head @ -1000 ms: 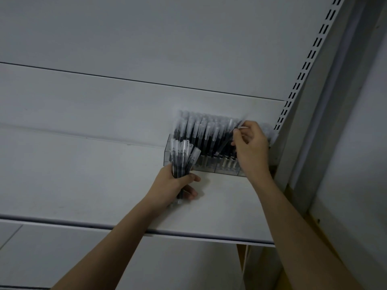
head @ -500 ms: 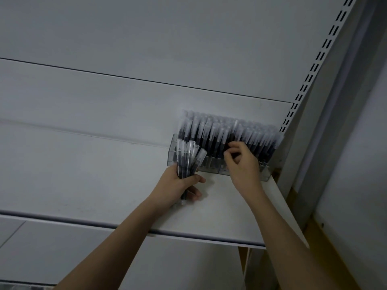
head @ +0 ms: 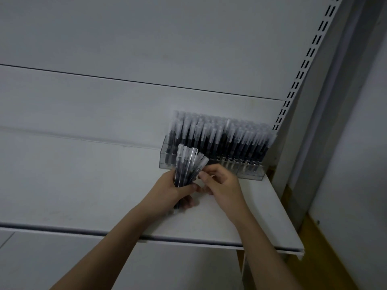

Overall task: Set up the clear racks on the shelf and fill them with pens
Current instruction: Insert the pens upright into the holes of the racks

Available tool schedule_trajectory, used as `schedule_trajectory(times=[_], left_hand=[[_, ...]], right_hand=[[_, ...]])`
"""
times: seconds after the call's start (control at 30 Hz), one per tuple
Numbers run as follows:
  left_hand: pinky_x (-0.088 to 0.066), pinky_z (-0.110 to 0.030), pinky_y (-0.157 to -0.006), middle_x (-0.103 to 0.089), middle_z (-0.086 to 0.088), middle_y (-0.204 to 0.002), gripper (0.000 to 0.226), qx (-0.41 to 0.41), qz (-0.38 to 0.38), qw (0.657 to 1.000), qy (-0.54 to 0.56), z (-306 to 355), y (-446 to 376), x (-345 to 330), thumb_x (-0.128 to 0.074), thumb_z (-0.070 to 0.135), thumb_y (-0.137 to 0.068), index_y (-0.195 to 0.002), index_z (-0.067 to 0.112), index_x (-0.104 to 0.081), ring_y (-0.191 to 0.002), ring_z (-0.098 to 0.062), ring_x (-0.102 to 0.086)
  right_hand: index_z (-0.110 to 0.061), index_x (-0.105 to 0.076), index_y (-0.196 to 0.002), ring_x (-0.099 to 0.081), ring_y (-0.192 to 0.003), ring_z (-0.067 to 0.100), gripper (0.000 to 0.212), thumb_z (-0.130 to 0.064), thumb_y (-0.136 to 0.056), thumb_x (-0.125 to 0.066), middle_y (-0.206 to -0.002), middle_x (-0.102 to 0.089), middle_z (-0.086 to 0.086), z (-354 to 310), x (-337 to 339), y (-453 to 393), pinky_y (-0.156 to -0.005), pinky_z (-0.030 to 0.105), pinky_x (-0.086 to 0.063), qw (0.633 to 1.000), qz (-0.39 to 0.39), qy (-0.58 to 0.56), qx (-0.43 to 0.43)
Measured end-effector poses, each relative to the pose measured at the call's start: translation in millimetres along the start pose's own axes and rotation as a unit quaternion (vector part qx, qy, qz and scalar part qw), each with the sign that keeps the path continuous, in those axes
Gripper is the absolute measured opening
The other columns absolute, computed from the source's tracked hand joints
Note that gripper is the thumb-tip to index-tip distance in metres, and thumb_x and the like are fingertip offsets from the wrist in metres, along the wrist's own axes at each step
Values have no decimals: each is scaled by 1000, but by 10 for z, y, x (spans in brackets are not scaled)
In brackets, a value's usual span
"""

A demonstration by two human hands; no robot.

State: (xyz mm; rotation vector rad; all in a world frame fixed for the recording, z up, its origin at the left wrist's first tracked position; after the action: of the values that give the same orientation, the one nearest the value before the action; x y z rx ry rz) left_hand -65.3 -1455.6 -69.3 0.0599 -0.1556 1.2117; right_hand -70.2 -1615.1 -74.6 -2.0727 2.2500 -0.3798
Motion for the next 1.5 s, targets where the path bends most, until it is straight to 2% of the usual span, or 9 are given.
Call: schedule_trajectory(times=[0.27, 0.5, 0.6, 0.8, 0.9, 1.1, 1.23, 1.33, 1.5], left_hand=[[-48, -27, -49, -73, -17, -72, 9, 14, 9, 1000, -22, -13, 14, -7, -68, 12, -90, -96, 6, -66, -61, -30, -65], [-54, -43, -63, -74, -18, -75, 6, 10, 15, 1000, -19, -4, 9, -3, -68, 12, -90, -94, 9, -69, -64, -34, -68], [-54, -47, -66, -75, -18, -80, 5, 8, 13, 1000, -19, -6, 15, 1, -68, 14, -90, -93, 11, -71, -70, -42, -68], [-54, -39, -62, -77, -8, -91, 12, -3, 11, 1000, -16, 20, 24, -10, -64, 15, -94, -103, 9, -69, -71, -35, -72], [-56, -32, -58, -77, -6, -97, 15, 1, 24, 999, 24, 41, 29, -4, -59, 12, -97, -108, 6, -66, -73, -35, -73], [-58, -51, -72, -76, -12, -94, 16, 20, 68, 995, 69, 21, 3, 11, -58, 7, -97, -111, 0, -63, -71, -40, -71], [-57, -60, -77, -76, -11, -94, 14, 24, 94, 992, 82, 35, 16, 43, -60, 7, -96, -109, 3, -61, -73, -44, -71], [-52, -65, -77, -76, -11, -94, 15, 28, 95, 992, 81, 16, 16, 45, -60, 7, -96, -110, 1, -59, -72, -44, -71], [-51, -66, -77, -76, -10, -94, 16, 29, 90, 993, 70, 23, 23, 41, -59, 8, -96, -110, 1, -59, -71, -43, -71]], right_hand=[[-13, -70, -96, -60, -61, 6, 8, -14, -88, -72, -81, -72, -3, -15, 46, 6, -55, 18, -46, 997, 13, -67, -34], [-8, -67, -95, -61, -62, 12, 34, -30, -70, -77, -78, -71, -1, -22, 67, 15, -59, 23, -48, 993, 28, -107, -42], [-8, -66, -92, -63, -65, 15, 32, -28, -69, -77, -78, -71, 2, -14, 77, 16, -61, 27, -50, 990, 24, -130, -38], [-3, -65, -94, -66, -69, 17, 28, -20, -74, -74, -80, -72, 6, 1, 81, 10, -69, 33, -56, 985, 19, -169, -36], [-4, -64, -90, -66, -70, 16, 24, -18, -74, -73, -80, -70, 7, -8, 117, 9, -68, 28, -55, 975, 26, -218, -36], [-5, -63, -94, -65, -70, 18, 4, -7, -92, -61, -89, -72, 10, -20, 216, -32, -66, 27, -57, 956, 84, -278, -44], [-4, -65, -104, -69, -79, 16, 14, 1, -94, -57, -92, -72, 9, -220, 445, -158, -74, 25, -59, 942, 120, -312, -27], [-7, -69, -96, -70, -85, 17, 11, 1, -92, -62, -92, -71, 6, -458, 590, -276, -78, 25, -57, 964, 137, -225, 19], [-4, -66, -96, -69, -70, 15, 3, -4, -93, -66, -85, -69, 5, -783, 651, -432, -71, 27, -60, 976, 186, -20, 114]])
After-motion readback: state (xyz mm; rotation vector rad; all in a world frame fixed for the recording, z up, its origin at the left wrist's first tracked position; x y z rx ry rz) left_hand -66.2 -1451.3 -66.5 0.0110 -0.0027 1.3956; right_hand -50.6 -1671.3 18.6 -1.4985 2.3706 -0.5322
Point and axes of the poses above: each hand's wrist, its own y-axis away from the middle knuckle, its own x-axis out of the back of the hand, z = x × y, the point moved 3 cm from there along -y, towards the middle knuckle
